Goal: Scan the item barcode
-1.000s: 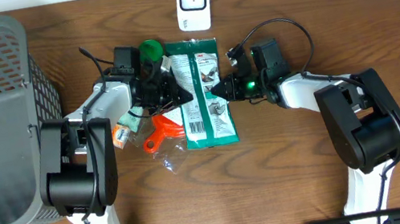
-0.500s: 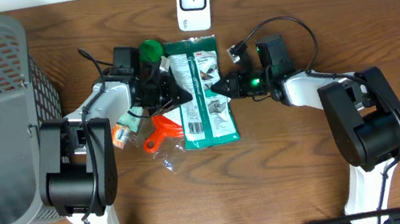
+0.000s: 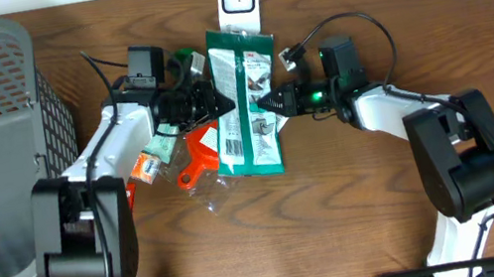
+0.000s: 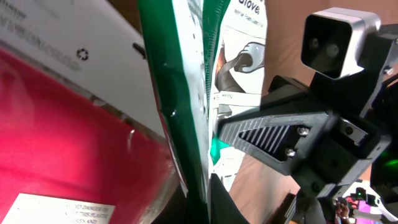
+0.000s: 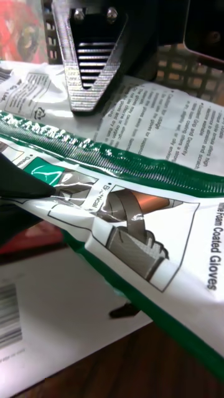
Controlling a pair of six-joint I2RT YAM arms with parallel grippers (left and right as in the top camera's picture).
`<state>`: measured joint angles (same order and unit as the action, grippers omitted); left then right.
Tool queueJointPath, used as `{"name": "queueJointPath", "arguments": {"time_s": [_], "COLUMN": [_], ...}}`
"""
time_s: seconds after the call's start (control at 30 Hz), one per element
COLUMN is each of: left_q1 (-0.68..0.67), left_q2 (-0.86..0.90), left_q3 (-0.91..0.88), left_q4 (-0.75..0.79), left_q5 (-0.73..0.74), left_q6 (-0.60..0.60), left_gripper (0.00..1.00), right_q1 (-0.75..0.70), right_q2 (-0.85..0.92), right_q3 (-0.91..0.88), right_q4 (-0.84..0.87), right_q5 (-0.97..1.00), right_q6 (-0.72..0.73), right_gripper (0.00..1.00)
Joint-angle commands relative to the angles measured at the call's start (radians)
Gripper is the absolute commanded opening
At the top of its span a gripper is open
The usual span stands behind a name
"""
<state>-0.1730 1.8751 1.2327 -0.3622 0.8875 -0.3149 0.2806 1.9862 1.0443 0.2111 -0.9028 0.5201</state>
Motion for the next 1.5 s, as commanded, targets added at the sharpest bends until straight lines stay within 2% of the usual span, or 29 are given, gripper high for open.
{"name": "queueJointPath", "arguments": {"time_s": [0.0, 0.5, 0.77, 1.47], "left_q1": [-0.003, -0.003, -0.003, -0.009], "left_q2": [-0.022, -0.1, -0.192, -0.296], "left_q3": [-0.002, -0.002, -0.002, -0.002], "left_q4": [0.005, 0.006, 0.006, 0.005], "left_q5": [0.01, 0.01, 0.009, -0.003], "left_q6": [-0.003, -0.043, -0.043, -0.092], "left_gripper": [0.07, 0.07, 0.07, 0.07], "right_q1": [0.002, -0.001, -0.015, -0.018], "right_q2": [-0.064, -0.245, -0.258, -0.412], "right_q3": [0.001, 0.001, 0.001, 0.001], "right_q4": [0.001, -0.026, -0.111, -0.13], "right_q5": [-0.076, -0.074, -0.078, -0.1], "right_q6": [0.007, 0.006, -0.02, 0.0], "right_gripper": [0.01, 0.01, 0.01, 0.01]}}
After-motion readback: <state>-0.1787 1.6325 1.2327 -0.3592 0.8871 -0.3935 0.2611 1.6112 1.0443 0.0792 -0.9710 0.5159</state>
